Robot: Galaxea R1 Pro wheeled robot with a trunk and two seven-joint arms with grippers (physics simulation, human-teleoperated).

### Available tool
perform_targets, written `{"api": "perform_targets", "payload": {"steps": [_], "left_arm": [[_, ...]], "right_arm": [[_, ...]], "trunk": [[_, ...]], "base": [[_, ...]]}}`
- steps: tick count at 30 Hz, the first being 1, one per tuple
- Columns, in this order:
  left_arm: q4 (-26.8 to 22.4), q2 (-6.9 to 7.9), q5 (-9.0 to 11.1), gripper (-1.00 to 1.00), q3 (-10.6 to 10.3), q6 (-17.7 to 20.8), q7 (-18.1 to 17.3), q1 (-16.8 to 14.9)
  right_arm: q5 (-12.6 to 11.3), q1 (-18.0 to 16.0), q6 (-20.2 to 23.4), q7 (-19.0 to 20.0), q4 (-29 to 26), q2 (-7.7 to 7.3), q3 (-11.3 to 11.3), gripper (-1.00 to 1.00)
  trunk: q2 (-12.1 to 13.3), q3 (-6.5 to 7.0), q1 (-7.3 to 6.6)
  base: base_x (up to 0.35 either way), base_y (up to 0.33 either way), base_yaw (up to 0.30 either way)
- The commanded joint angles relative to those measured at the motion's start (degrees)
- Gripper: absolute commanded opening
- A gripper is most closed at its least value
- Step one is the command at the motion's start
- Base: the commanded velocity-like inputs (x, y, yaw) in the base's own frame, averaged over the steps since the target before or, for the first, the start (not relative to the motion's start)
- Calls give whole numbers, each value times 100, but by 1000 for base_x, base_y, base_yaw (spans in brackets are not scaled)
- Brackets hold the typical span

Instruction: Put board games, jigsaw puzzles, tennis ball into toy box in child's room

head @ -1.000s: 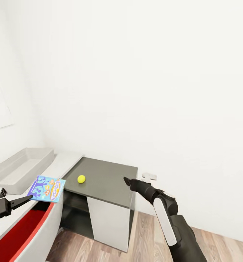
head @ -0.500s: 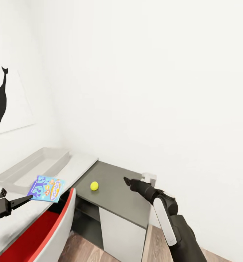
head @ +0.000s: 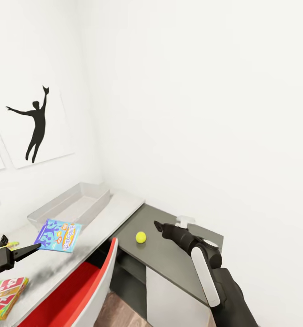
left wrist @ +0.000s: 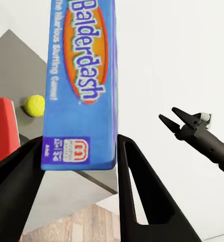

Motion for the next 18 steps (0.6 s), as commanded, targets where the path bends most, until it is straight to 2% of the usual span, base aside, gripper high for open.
{"api": "perform_targets", "payload": {"steps": [1,13,18], "left_arm": [[1,0,3,-100,1,58,-26,-7],[1,0,3,-100,1,58,-26,-7],[1,0,3,-100,1,58,-26,-6]], "right_arm": [[-1,-4,31,8,-7,2,-6,100],[-10,-4,35,8,-7,2,-6,100],[-46,-4,26,8,-14,2,-9,100]], "trunk": [[-11,-10,4],[-11,-6,4],[-11,-6,4]], "base": [[106,120,282],[76,35,283],[37,72,75]]}}
